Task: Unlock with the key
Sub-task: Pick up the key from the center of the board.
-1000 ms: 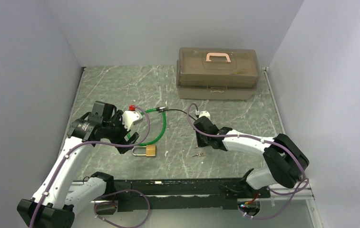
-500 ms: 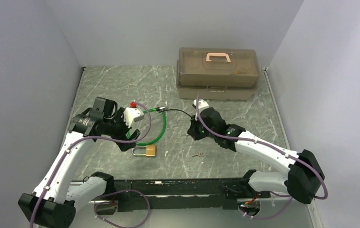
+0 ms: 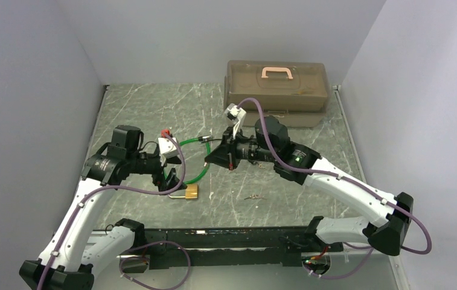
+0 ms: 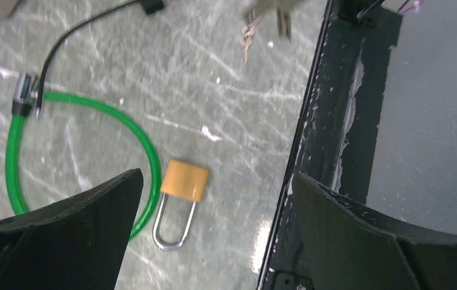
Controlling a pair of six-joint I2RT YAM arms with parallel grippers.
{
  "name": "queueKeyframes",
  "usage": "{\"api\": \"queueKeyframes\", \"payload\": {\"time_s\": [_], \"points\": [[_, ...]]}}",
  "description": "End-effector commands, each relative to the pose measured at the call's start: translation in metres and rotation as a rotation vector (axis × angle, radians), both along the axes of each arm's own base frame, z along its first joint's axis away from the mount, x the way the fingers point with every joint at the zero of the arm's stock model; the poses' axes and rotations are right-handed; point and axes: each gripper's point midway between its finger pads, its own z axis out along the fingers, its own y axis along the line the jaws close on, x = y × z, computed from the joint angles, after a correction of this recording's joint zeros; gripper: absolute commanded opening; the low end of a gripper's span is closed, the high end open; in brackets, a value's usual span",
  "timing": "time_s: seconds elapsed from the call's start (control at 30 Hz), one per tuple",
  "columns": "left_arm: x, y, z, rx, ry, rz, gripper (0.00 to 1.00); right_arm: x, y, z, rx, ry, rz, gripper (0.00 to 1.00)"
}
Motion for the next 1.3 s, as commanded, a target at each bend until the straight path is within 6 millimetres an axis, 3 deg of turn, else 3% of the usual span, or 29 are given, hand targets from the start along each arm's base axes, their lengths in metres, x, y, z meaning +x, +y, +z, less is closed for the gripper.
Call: {"api": "queueKeyframes", "payload": {"time_s": [0.0, 0.17, 0.4, 0.5, 0.57, 1.0, 1.17, 1.27], "points": [[-0.003, -0.024, 0.031, -0.170, -0.084, -0.143, 0.99, -0.023, 0.025, 0.041, 0.101, -0.027, 0.115, 0.00], [-0.019, -0.030, 0.041, -0.232, -0.106, -0.243, 0.97, -0.039, 0.042, 0.050, 0.120, -0.024, 0.182, 0.00], [-0.054, -0.032, 0.055, -0.318, -0.096, -0.375, 0.75, -0.053, 0.053, 0.051, 0.130, -0.019, 0.234, 0.00], [-0.060, -0.032, 0.058, -0.334, -0.098, -0.400, 0.63, -0.054, 0.056, 0.051, 0.131, -0.023, 0.241, 0.00], [-0.062, -0.032, 0.059, -0.340, -0.106, -0.411, 0.57, -0.054, 0.057, 0.051, 0.132, -0.023, 0.242, 0.00], [-0.070, -0.029, 0.061, -0.330, -0.119, -0.418, 0.39, -0.044, 0.049, 0.038, 0.081, -0.050, 0.175, 0.00], [-0.065, -0.029, 0.063, -0.324, -0.121, -0.401, 0.21, -0.044, 0.049, 0.036, 0.077, -0.045, 0.174, 0.00], [-0.062, -0.029, 0.065, -0.325, -0.114, -0.386, 0.16, -0.044, 0.049, 0.036, 0.080, -0.040, 0.174, 0.00]]}}
